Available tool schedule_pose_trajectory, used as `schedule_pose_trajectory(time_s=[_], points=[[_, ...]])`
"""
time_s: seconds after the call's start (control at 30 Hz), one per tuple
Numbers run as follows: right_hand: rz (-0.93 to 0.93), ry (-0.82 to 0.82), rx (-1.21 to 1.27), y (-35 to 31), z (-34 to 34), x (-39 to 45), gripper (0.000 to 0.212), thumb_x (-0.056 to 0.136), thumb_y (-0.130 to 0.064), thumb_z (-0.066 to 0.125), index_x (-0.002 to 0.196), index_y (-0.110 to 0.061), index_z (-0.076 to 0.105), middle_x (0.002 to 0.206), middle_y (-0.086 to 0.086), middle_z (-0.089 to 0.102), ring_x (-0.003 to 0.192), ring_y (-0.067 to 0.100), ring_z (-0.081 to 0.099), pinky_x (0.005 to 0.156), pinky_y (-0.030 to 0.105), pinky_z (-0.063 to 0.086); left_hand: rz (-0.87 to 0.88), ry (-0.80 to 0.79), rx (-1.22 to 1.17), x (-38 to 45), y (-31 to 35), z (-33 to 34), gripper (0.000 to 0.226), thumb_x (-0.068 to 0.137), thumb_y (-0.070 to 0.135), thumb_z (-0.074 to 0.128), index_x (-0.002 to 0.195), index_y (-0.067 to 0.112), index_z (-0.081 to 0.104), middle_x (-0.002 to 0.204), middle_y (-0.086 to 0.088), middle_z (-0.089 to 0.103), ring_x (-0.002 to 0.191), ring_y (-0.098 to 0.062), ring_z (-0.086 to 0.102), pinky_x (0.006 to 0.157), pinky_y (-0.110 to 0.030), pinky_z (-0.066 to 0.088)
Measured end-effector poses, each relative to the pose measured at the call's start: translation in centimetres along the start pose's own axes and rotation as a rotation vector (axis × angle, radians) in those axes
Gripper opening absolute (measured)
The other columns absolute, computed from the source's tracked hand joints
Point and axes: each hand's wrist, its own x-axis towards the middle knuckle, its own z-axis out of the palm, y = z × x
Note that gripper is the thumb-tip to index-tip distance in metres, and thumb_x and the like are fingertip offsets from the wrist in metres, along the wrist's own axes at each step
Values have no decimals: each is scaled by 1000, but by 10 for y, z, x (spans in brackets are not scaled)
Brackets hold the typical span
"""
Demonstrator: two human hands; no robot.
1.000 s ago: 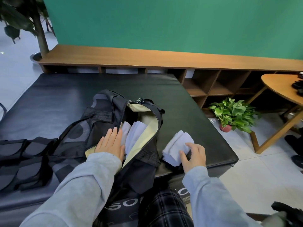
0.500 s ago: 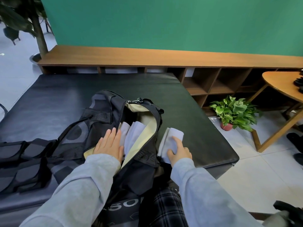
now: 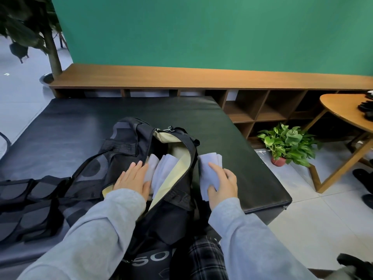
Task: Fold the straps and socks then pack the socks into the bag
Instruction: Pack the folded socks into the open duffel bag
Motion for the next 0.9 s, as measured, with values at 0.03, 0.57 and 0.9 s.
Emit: schedule_pose_trajectory(time_s=[0.03, 0.57, 0.9], points=[[-10, 9, 25, -5, -5, 1, 62, 87, 1, 48, 135, -39, 41, 140, 6, 36, 125, 23, 34, 97, 20, 27, -25, -11, 23, 2, 2, -5, 54, 97, 31, 31, 148, 25, 13, 157, 7, 8, 144, -12, 2, 115, -32, 4], [-486, -15, 182, -97, -35, -23, 57, 85, -1, 49, 113, -51, 47, 114, -16, 52, 106, 7, 37, 87, 3, 28, -110, 94, 58, 23, -17, -102, 66, 90, 7, 40, 146, 28, 13, 156, 14, -8, 143, -5, -5, 116, -36, 5], [-316, -304, 86, -121, 13, -14, 45, 92, -17, 46, 134, -33, 38, 107, -9, 42, 115, 16, 39, 96, 29, 37, -85, 180, -341, 31, -32, -153, 72, 86, -19, 28, 148, 15, 17, 156, 6, 5, 142, -5, 5, 107, -13, 8]])
